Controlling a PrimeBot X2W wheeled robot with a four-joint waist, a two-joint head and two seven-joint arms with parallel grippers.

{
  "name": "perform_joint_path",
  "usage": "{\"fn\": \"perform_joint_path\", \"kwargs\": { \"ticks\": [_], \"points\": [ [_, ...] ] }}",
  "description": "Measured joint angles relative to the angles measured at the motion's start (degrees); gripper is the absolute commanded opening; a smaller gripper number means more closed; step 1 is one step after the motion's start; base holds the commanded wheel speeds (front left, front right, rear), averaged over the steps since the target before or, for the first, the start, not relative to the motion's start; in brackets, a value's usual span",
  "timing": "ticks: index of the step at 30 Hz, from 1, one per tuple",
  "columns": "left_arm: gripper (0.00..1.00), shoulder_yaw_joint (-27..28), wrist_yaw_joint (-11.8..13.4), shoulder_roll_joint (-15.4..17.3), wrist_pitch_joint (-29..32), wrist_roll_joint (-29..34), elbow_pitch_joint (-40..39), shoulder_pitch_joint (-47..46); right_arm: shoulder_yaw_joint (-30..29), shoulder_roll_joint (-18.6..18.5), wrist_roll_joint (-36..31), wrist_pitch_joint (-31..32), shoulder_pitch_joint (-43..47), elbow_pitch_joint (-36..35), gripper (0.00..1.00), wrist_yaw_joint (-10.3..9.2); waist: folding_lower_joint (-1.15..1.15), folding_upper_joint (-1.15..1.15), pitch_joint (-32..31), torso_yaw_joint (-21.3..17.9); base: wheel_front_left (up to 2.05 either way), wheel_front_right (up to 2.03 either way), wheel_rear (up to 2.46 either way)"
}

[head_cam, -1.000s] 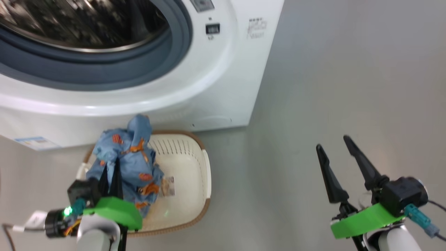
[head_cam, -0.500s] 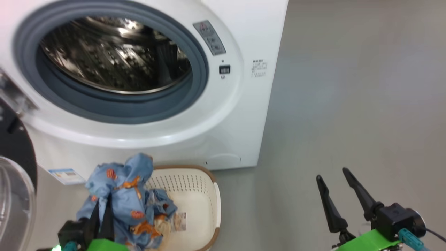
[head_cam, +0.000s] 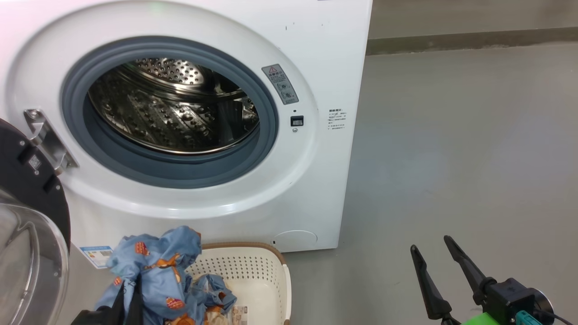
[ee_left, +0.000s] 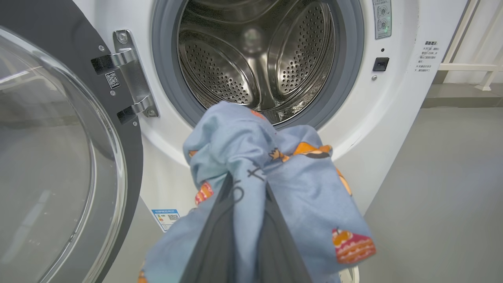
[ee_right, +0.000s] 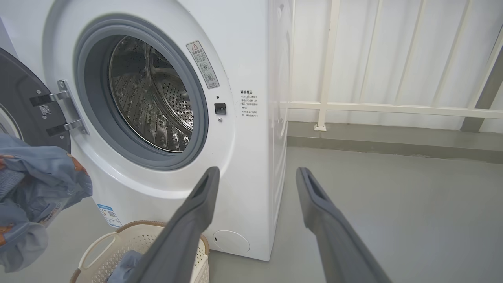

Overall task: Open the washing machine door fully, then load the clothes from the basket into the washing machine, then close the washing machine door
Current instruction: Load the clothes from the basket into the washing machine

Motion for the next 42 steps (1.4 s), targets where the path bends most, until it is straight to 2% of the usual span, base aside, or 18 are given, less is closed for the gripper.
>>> {"fn": "perform_joint_path", "kwargs": {
  "ticks": [33, 39, 42],
  "points": [
    [0.0, -0.5, 1.6, 0.6, 0.4, -0.7, -2.5, 2.0, -0.2, 0.6, -0.5, 0.7, 1.2, -1.2, 1.0, 0.0, 0.0, 0.0, -0.1, 0.2, 0.0, 0.0, 0.0],
    [0.0, -0.6, 1.6, -0.1, -0.6, -1.6, -0.9, -0.4, 0.1, 0.7, -0.5, 0.7, 1.2, -1.5, 1.0, 0.0, 0.0, 0.0, 1.3, -0.2, 0.0, 0.0, 0.0],
    [0.0, -0.7, 1.5, -1.0, -1.5, -2.1, 1.5, -4.7, 0.2, 0.7, -0.4, 0.7, 1.0, -2.2, 1.0, 0.0, 0.0, 0.0, 3.3, -0.5, 0.0, 0.0, 0.0]
  ]
}}
